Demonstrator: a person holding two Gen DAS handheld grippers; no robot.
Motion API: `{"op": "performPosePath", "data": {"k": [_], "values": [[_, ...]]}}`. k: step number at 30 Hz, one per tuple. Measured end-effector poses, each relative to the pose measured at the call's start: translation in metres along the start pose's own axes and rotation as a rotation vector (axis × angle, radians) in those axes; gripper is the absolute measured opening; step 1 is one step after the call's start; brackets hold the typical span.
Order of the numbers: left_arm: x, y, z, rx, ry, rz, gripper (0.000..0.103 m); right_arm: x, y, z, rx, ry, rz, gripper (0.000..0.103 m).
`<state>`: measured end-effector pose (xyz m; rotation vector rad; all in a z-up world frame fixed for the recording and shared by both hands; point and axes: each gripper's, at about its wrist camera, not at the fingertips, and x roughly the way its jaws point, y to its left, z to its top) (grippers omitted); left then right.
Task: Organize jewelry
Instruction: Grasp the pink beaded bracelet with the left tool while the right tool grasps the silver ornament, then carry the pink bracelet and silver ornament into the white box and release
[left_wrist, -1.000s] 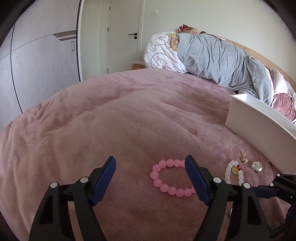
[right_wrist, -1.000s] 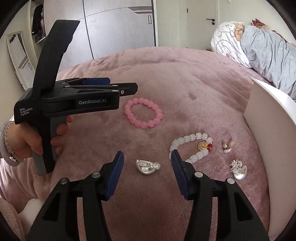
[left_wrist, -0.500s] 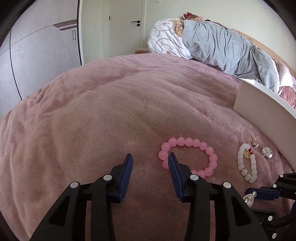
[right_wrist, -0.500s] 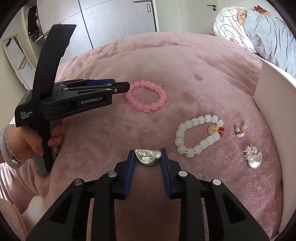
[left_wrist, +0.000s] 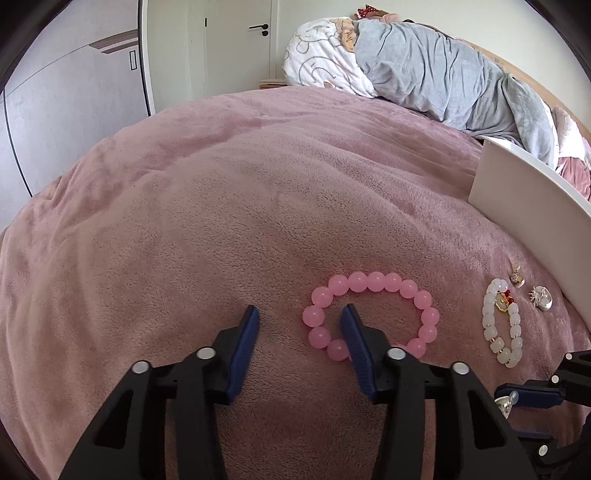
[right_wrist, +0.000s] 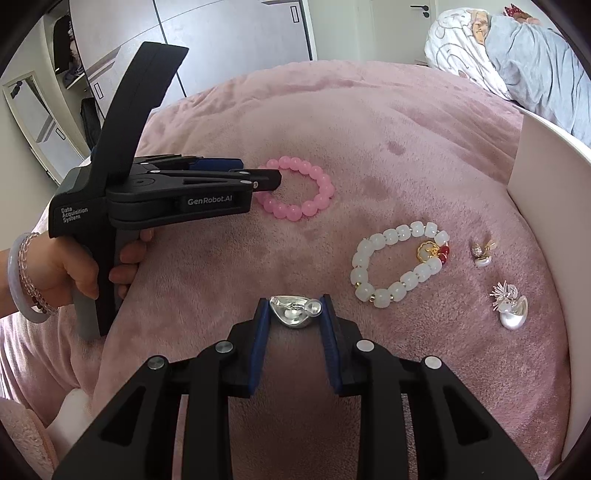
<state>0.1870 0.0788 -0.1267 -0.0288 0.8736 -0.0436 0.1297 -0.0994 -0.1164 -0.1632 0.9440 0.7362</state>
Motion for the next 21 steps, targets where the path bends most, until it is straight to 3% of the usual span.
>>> {"op": "performPosePath", "data": {"k": [2, 7, 14, 21], "values": [[0.001, -0.002, 0.002, 0.013, 0.006, -0.011, 0.017, -0.001, 0.0, 0.0, 0.0, -0.005, 0.002, 0.028], [-0.005, -0.009, -0.001, 0.051, -0.022, 0.008, 0.017, -0.003, -0.003, -0.001, 0.015, -0.015, 0.034, 0.027], [-0.035, -0.003, 0.003, -0.056, -0.086, -0.045, 0.017, -0.021, -0.006, 0.003, 0.048, -0.053, 0.061, 0.027], [-0.075, -0.029, 0.028, 0.011, -0.181, -0.083, 0.017, -0.066, -0.012, 0.015, 0.062, -0.141, 0.053, 0.027]]}}
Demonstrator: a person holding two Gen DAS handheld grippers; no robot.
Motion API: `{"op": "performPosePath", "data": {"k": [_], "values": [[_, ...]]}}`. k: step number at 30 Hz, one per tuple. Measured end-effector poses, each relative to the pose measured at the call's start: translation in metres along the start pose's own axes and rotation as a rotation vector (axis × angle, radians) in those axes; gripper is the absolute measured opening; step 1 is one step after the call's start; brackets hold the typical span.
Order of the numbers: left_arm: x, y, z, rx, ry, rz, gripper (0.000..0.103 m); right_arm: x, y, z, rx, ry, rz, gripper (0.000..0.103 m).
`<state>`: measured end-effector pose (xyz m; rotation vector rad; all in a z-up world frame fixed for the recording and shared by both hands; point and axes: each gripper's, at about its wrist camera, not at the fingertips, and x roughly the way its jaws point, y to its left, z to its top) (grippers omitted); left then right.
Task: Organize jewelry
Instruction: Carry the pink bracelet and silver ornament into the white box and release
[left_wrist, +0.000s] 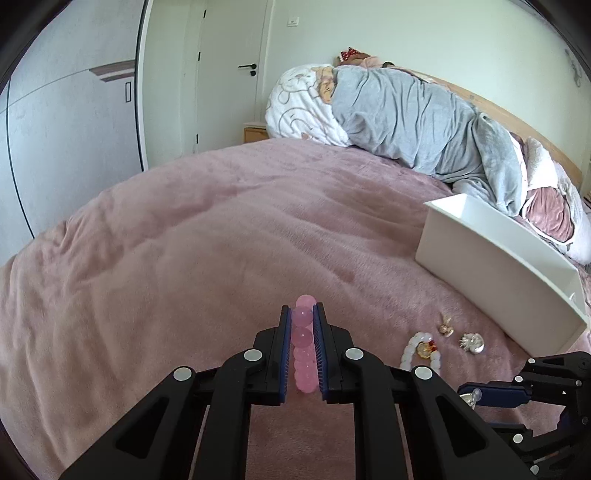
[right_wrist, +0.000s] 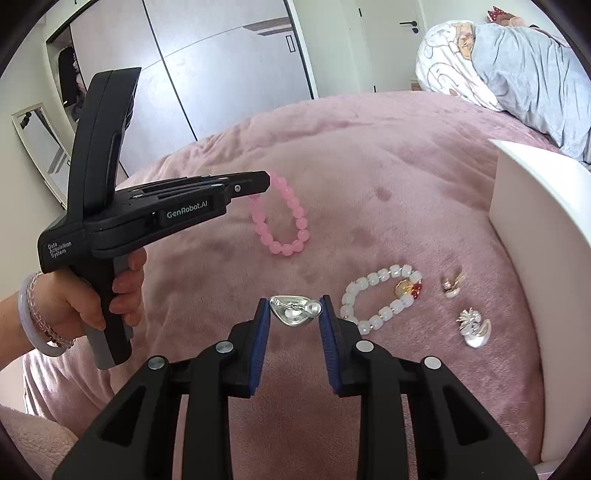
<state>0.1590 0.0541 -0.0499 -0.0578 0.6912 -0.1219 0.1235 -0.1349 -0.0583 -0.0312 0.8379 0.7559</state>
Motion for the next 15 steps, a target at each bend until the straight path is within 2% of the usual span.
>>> {"op": "performPosePath", "data": {"k": [9, 15], "values": [[-0.032, -0.059, 0.043, 0.106, -0.076, -0.061, 0.017, -0.078, -0.019, 0.032, 0.026, -0.165, -0.046, 0.027], [-0.047, -0.099, 0.073, 0.133, -0.114, -0.123, 0.017, -0.134, -0.04, 0.045, 0.061, -0.279, -0.114, 0.027]]}}
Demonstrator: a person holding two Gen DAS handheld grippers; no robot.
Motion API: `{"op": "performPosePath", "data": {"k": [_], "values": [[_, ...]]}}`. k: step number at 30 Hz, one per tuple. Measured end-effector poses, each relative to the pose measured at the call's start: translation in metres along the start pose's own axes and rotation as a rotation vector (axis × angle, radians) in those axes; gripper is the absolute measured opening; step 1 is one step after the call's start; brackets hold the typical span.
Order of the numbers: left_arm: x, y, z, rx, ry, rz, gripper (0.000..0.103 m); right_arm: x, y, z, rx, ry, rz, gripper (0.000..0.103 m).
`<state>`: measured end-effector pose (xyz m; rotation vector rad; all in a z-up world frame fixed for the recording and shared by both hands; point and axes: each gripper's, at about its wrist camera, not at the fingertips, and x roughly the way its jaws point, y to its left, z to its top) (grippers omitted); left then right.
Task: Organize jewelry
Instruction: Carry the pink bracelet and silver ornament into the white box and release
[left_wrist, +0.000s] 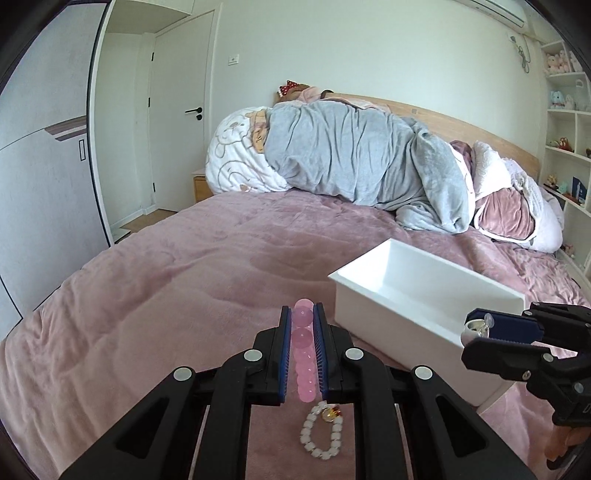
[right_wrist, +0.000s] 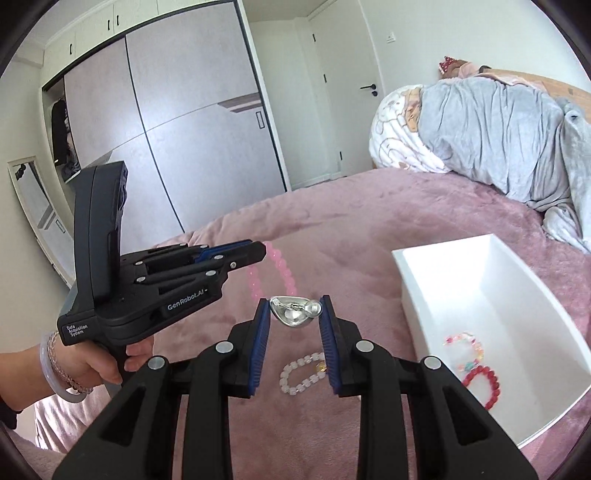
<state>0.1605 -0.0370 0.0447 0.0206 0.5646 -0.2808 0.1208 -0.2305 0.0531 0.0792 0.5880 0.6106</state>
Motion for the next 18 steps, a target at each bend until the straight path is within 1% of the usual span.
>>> {"op": "performPosePath", "data": {"k": [5, 10, 13, 18], "values": [[-0.005, -0.034, 0.034, 0.053, -0.044, -0.045, 0.017, -0.033, -0.026, 0.013, 0.026, -0.057, -0.072, 0.027], [-0.002, -0.063, 0.067, 0.081, -0.054, -0.099, 0.017, -0.058, -0.058, 0.019, 0.078, -0.085, -0.118, 0.027], [0.006, -0.079, 0.084, 0.086, -0.047, -0.136, 0.017, -0.066, -0.072, 0.019, 0.075, -0.076, -0.185, 0.027], [0.031, -0.113, 0.104, 0.13, -0.009, -0.173, 0.017, -0.065, -0.1, 0.014, 0.104, -0.022, -0.256, 0.028]]}}
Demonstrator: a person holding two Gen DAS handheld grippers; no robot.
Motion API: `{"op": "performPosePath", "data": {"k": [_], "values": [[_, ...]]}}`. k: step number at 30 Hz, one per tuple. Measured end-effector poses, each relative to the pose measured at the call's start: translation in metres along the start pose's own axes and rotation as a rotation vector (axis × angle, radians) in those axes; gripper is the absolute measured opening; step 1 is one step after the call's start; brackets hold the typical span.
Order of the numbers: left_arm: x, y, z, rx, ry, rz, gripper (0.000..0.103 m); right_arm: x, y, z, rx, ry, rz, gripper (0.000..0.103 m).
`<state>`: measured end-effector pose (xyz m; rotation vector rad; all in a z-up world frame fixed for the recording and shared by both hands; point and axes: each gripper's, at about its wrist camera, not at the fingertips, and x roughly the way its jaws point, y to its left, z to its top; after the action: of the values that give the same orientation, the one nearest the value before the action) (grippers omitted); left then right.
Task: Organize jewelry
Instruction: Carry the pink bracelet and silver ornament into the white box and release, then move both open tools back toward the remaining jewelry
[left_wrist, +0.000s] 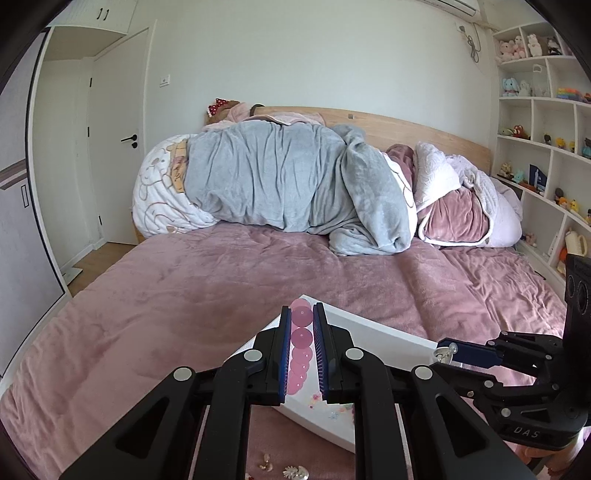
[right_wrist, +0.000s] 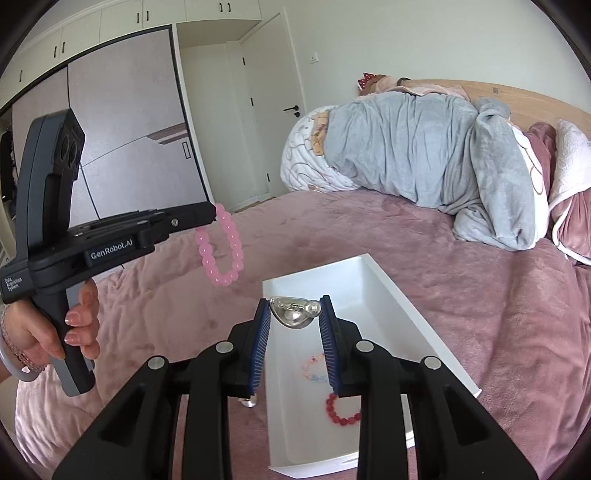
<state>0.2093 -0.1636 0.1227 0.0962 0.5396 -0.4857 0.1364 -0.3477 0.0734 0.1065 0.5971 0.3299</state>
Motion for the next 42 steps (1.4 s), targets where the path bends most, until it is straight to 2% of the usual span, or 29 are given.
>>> {"op": "performPosePath", "data": {"k": [4, 9, 15, 22, 26, 29, 30, 32, 36, 38, 40, 41, 42], "values": [[0.031, -0.02, 0.007, 0.039, 0.039, -0.031, 0.017, 0.012, -0.018, -0.007, 0.007, 0.035, -0.07, 0.028], [0.075, -0.05, 0.0, 0.108, 0.108, -0.038, 0.017, 0.03, -0.031, -0.016, -0.026, 0.091, -0.129, 0.028], [0.122, -0.068, -0.023, 0.122, 0.18, -0.054, 0.017, 0.057, -0.042, -0.03, -0.045, 0.164, -0.141, 0.027], [0.168, -0.064, -0.051, 0.11, 0.268, -0.053, 0.017, 0.078, -0.049, -0.039, -0.056, 0.202, -0.131, 0.028], [0.182, -0.058, -0.057, 0.105, 0.285, -0.036, 0.018, 0.086, -0.053, -0.043, -0.039, 0.217, -0.109, 0.028], [0.183, -0.051, -0.055, 0.086, 0.257, -0.03, 0.032, 0.087, -0.052, -0.044, -0.028, 0.208, -0.082, 0.03], [0.184, -0.049, -0.054, 0.077, 0.247, -0.03, 0.033, 0.087, -0.049, -0.044, -0.033, 0.206, -0.082, 0.032], [0.184, -0.044, -0.05, 0.067, 0.233, -0.027, 0.035, 0.087, -0.047, -0.044, -0.048, 0.201, -0.095, 0.044], [0.172, -0.032, -0.042, 0.017, 0.163, -0.023, 0.052, 0.082, -0.048, -0.041, -0.04, 0.177, -0.102, 0.052], [0.161, -0.023, -0.039, -0.023, 0.124, -0.019, 0.054, 0.076, -0.049, -0.038, -0.03, 0.15, -0.111, 0.059], [0.146, -0.016, -0.036, -0.044, 0.078, -0.005, 0.063, 0.069, -0.05, -0.034, -0.005, 0.117, -0.097, 0.061], [0.136, -0.012, -0.034, -0.046, 0.052, 0.008, 0.075, 0.065, -0.05, -0.032, 0.011, 0.1, -0.087, 0.064], [0.127, -0.008, -0.033, -0.039, 0.025, 0.024, 0.081, 0.061, -0.051, -0.029, 0.028, 0.082, -0.064, 0.065]]}}
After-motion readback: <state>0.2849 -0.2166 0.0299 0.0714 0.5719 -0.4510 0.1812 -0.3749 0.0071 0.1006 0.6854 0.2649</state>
